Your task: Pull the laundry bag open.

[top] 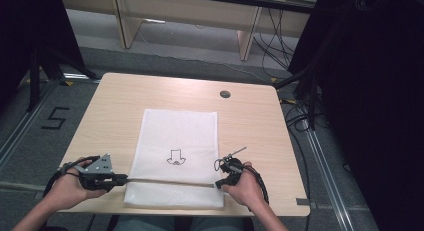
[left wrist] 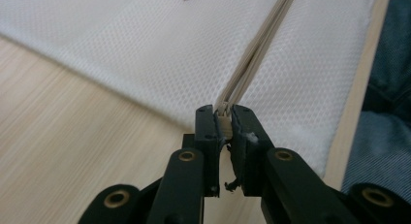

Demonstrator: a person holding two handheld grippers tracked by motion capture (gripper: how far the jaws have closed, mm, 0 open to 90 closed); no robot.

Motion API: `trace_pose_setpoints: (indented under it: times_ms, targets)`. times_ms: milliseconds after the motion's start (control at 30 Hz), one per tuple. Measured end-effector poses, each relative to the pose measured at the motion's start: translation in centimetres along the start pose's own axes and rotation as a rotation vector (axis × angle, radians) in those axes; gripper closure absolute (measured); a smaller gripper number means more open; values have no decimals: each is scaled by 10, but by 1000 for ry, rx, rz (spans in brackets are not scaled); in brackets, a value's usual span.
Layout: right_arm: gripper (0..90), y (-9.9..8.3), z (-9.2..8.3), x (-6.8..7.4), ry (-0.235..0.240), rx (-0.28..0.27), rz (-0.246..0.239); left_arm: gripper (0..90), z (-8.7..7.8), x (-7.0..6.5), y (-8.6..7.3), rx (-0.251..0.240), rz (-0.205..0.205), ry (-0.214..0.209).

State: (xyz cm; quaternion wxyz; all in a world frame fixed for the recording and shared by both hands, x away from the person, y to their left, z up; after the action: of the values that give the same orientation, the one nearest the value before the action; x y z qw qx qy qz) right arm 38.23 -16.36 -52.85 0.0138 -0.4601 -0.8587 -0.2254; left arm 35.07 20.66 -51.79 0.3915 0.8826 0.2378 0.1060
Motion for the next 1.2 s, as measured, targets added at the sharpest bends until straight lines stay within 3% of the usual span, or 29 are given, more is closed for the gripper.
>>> trace_pose_setpoints:
  times_ms: [67,133,233,367,500,667,700,767,800,900,1000,1067,1100,1200]
  targets:
    - [900,0,0,0,3,-2,1,819,-3,3,-6,13,-4,23]
    - [900,0,0,0,3,-2,1,819,-3,3,-9,14,-18,17]
    - [900,0,1,0,0,-8,1,819,-1,1,-10,49,11,19]
    - [900,0,0,0,3,1,-2,819,1,1,-14,80,1,14]
    - [900,0,0,0,2,0,-2,819,3,2,-14,78,-6,17]
    - [900,-1,0,0,-10,16,5,815,1,3,-13,43,-47,9]
    - [900,-1,0,0,-3,11,2,813,2,2,-12,19,-77,3]
    - [900,-1,0,0,-2,10,-2,788,1,3,-11,25,-78,2]
    - [900,-1,0,0,0,11,-4,757,0,5,-10,16,-76,12]
    - [900,-1,0,0,0,12,-2,625,0,6,0,-89,-184,8]
    - [899,-1,0,1,-3,1,-1,517,-3,12,11,-195,-232,50]
    - [893,0,0,0,-3,-15,-28,471,-6,17,20,-260,-260,77]
    - [884,0,0,0,0,-12,-28,458,-7,18,23,-280,-285,86]
    - [799,0,-1,1,11,-14,-25,432,-6,22,26,-307,-305,109]
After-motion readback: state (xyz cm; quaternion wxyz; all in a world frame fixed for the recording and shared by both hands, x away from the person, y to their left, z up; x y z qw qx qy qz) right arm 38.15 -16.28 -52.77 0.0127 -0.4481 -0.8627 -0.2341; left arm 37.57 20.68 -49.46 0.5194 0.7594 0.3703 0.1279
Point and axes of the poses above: each handheld gripper's, and its own axes: z roughly forward along the jaws, y roughly out of its top, x roughly to its left, the point moved 5 cm from there along z, roughly forward along the jaws, and after that the axes turned 3 degrees about -x, right-handed, at the moved point
